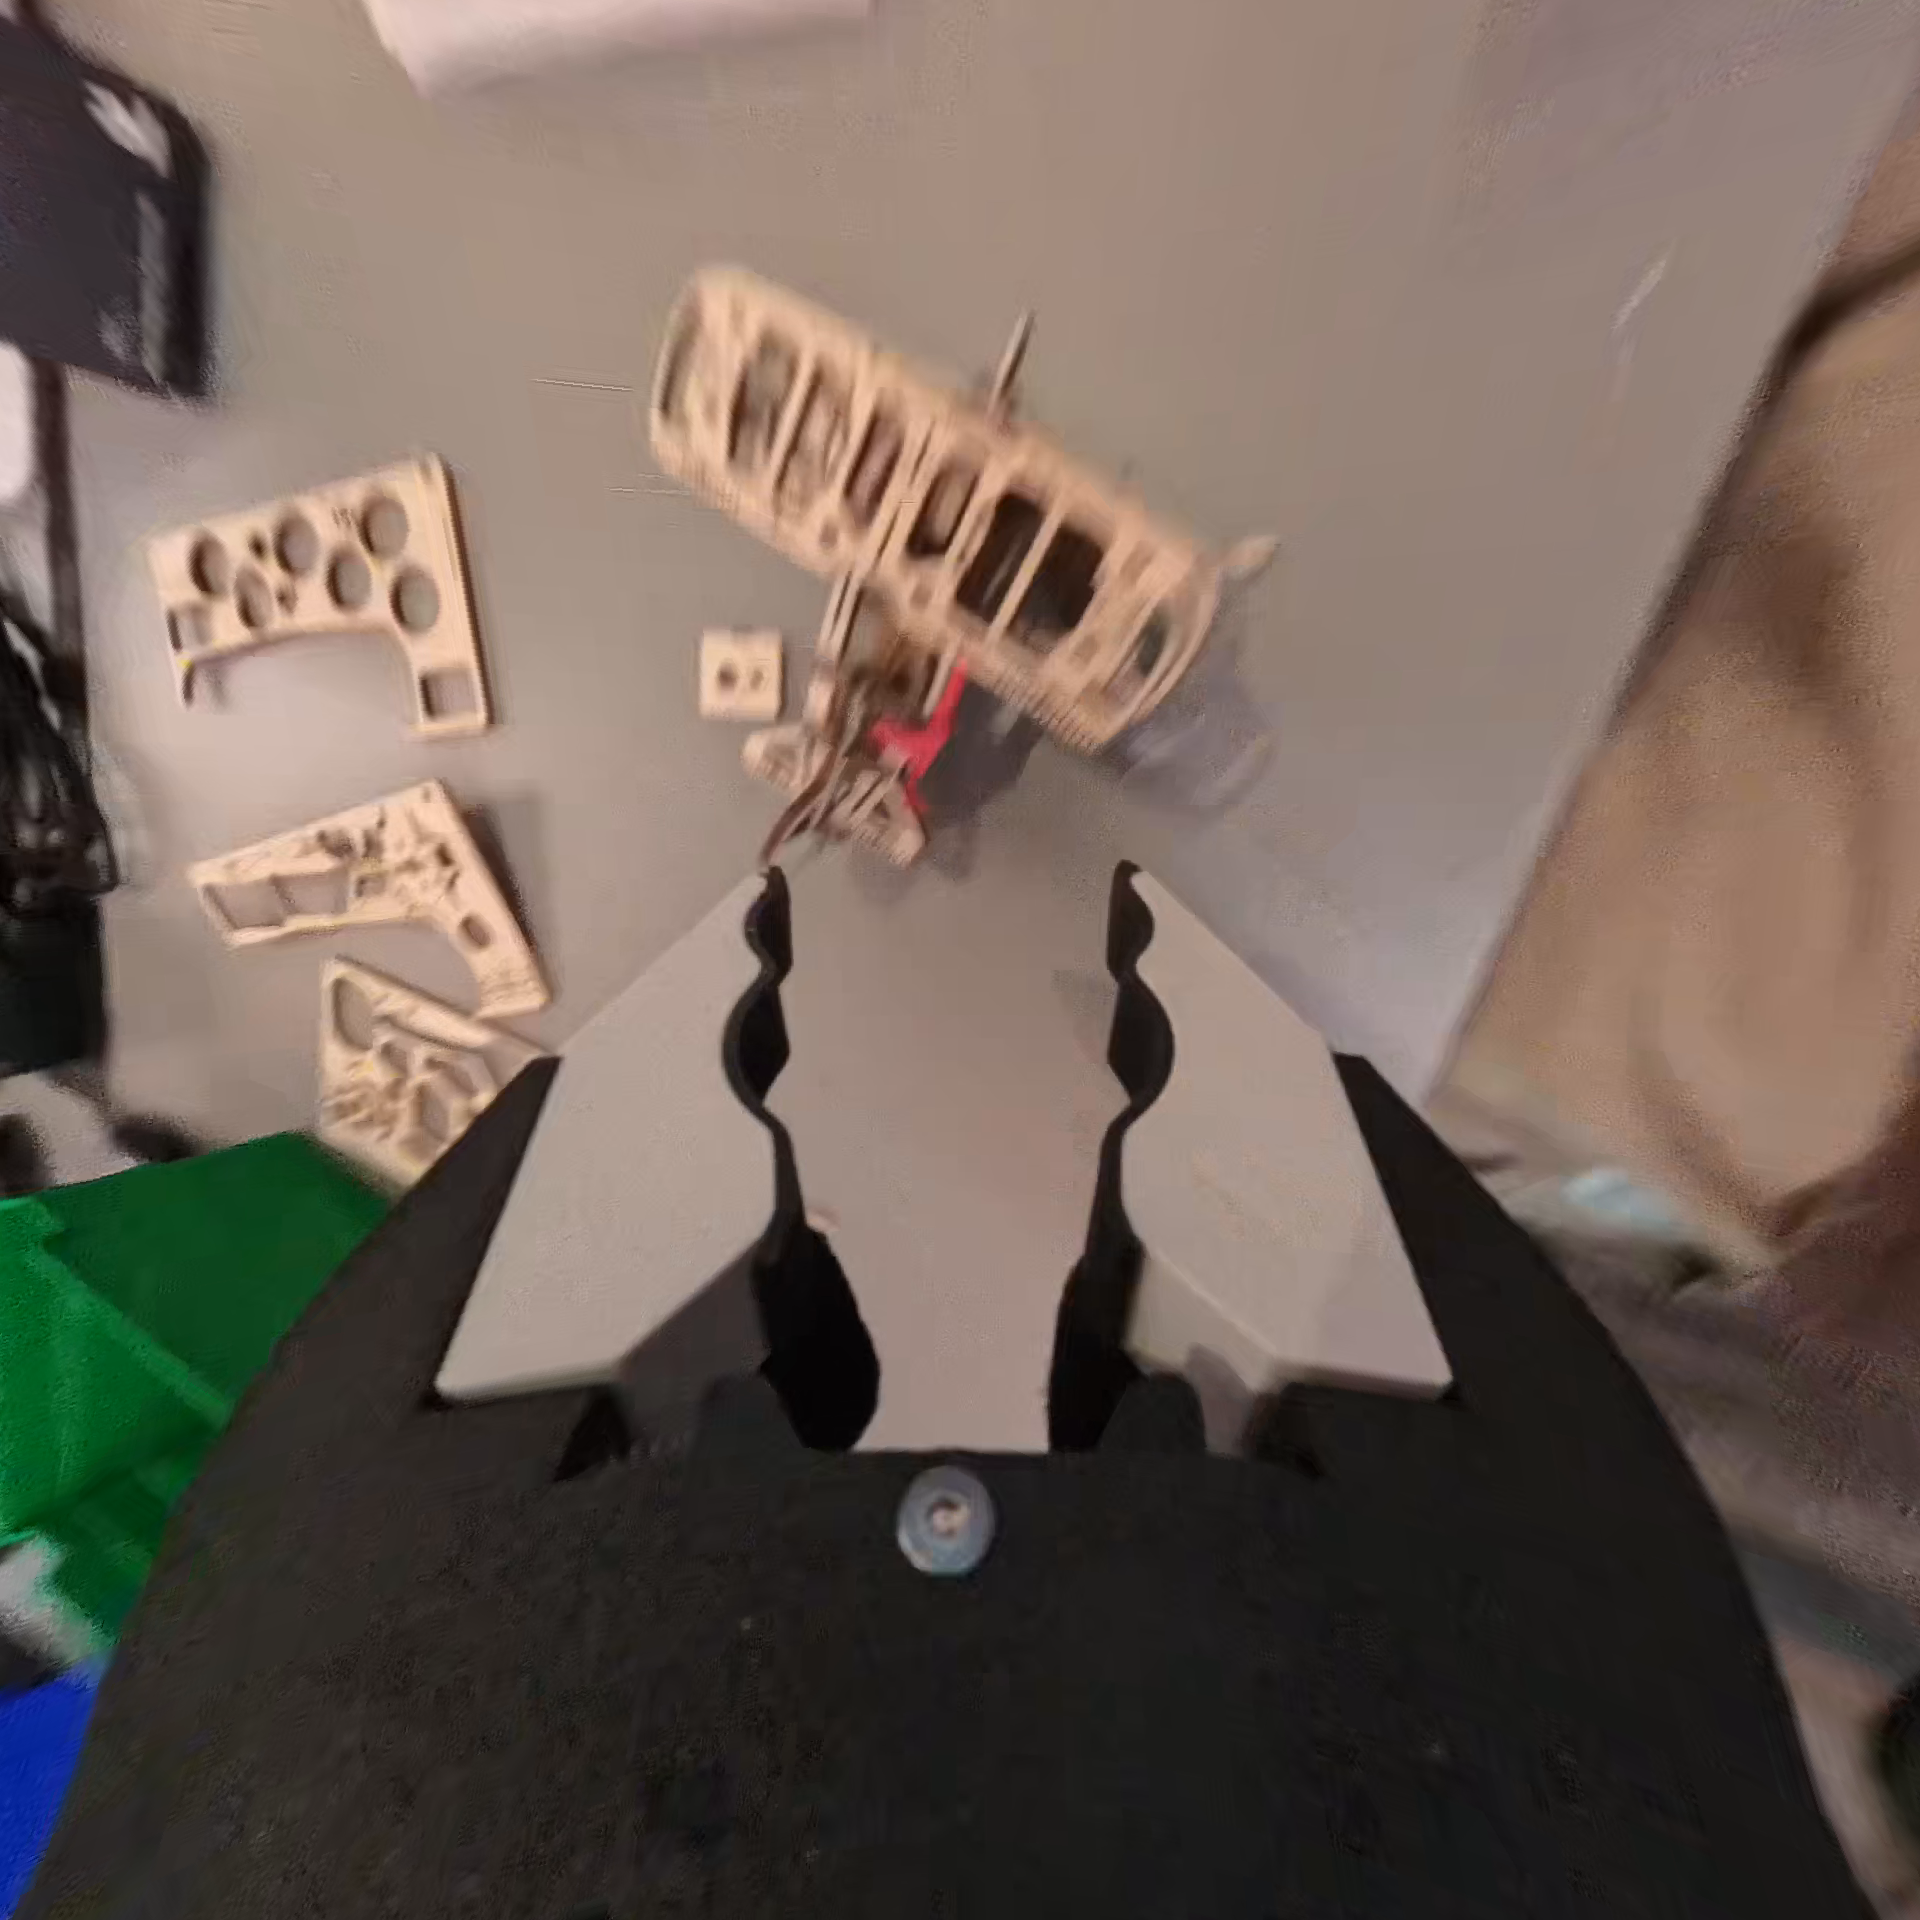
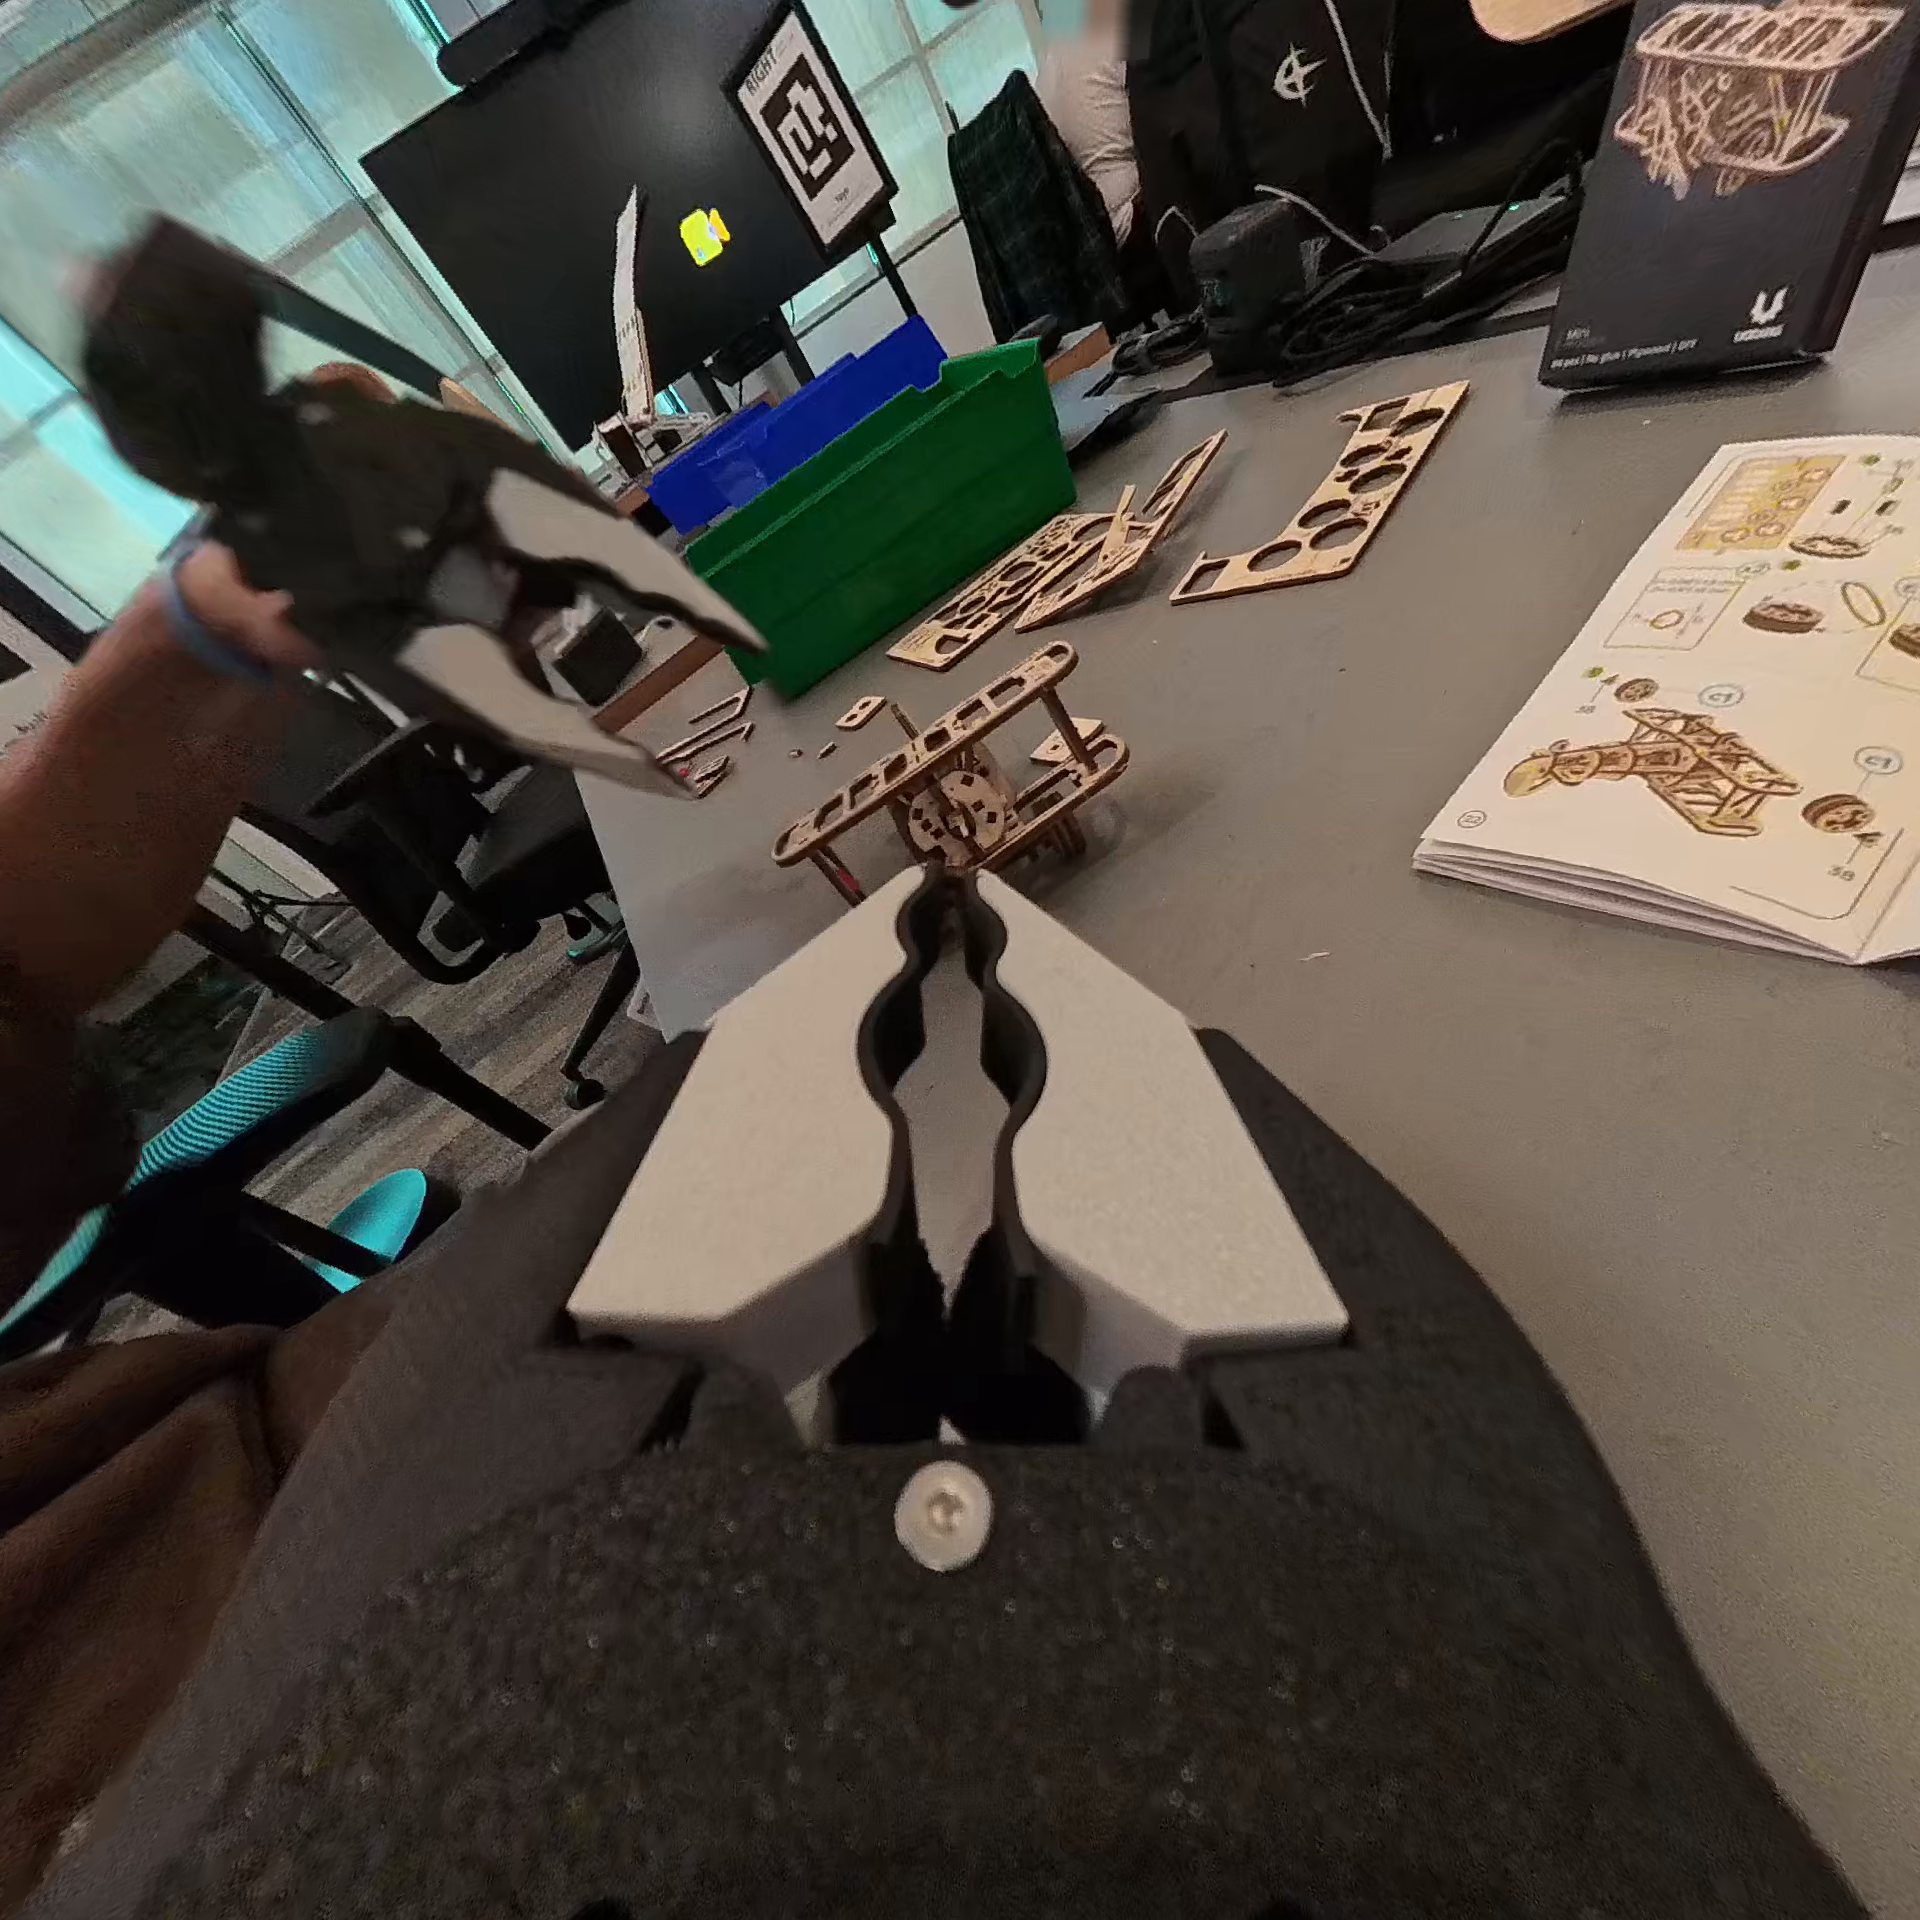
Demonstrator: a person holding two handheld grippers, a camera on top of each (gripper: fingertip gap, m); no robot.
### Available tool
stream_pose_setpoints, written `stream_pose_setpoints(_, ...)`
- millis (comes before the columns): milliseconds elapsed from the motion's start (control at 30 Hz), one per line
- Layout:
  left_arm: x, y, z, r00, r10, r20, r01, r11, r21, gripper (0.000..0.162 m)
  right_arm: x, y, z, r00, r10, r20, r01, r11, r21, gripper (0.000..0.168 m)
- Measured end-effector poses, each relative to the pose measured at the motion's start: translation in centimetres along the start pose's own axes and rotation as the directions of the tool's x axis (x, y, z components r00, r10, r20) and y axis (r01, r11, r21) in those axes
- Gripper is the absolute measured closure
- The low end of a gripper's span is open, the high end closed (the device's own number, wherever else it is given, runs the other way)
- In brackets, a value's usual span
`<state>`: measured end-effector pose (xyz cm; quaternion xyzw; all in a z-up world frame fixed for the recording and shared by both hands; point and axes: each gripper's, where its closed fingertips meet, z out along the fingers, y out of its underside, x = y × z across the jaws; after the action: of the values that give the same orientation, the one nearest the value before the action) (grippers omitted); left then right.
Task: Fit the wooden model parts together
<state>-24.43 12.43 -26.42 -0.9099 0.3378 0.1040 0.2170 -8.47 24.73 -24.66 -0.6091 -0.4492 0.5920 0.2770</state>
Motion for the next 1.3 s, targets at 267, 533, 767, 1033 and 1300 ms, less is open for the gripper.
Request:
stream_pose_setpoints(267,-0.8,-1.9,6.8,0.905,0.275,-0.324,-0.297,0.955,-0.019,0.088,-0.5,-0.2,-0.2,1.000,-0.016,0.020,0.016,1.000,0.000,0.166)
stream_pose_setpoints(533,0.2,-1.7,9.2,0.775,0.323,-0.543,-0.433,0.898,-0.085,0.089,0.0,-0.1,-0.3,0.999,0.013,0.032,-0.013,1.000,0.001,0.166)
stream_pose_setpoints(767,1.1,-3.5,9.6,0.778,0.377,-0.503,-0.405,0.913,0.058,0.119,-0.6,0.1,-0.2,0.992,-0.097,0.077,0.101,0.994,-0.051,0.166)
stream_pose_setpoints(1033,1.6,-12.3,7.4,0.921,0.305,-0.243,-0.132,0.831,0.541,0.121,-0.6,-4.2,-0.9,0.931,-0.339,0.132,0.358,0.918,-0.168,0.166)
stream_pose_setpoints(1300,3.1,-18.6,0.2,0.854,0.301,-0.425,0.311,0.361,0.879,0.120,-2.4,-8.8,-0.8,0.855,-0.423,0.300,0.503,0.818,-0.281,0.166)
